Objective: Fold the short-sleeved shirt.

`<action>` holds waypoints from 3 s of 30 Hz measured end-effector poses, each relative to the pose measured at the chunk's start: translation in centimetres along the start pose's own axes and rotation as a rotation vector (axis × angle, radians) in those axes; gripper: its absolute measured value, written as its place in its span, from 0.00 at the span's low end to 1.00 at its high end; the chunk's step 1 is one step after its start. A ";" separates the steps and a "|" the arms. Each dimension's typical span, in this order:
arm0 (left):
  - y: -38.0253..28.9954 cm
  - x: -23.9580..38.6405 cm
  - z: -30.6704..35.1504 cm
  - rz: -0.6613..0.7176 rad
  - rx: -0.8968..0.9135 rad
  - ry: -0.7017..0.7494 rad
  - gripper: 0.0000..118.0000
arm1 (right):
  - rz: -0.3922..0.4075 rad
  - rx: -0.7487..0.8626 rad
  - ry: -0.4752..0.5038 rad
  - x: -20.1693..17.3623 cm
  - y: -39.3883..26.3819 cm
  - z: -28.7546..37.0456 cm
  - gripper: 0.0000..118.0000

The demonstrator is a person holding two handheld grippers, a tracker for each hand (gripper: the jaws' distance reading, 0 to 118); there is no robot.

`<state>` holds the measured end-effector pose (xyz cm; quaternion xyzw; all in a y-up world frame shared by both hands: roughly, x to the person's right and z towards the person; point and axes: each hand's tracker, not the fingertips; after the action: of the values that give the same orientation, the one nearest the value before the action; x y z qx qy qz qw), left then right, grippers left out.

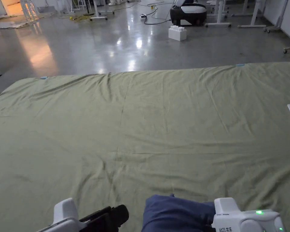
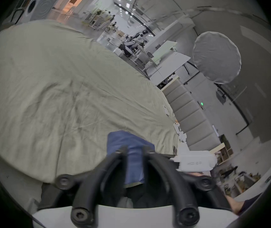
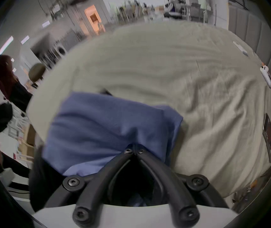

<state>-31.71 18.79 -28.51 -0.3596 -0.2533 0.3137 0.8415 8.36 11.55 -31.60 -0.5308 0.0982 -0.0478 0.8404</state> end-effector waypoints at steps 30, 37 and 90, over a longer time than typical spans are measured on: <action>-1.7 -1.1 -18.4 -0.031 -0.443 -0.003 0.31 | -0.202 0.068 0.082 1.1 -1.0 1.1 0.00; 4.6 -0.5 -9.0 -0.051 -0.295 -0.028 0.27 | -0.224 0.312 0.242 -2.3 -1.7 8.0 0.00; 2.0 17.8 10.4 -0.709 0.621 0.458 0.14 | 0.209 0.993 -0.211 -0.8 -4.1 25.0 0.00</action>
<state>-27.13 37.16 -20.07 -0.0448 -0.0640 -0.0170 0.9968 13.03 32.01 -17.36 -0.0574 0.0310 0.0495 0.9966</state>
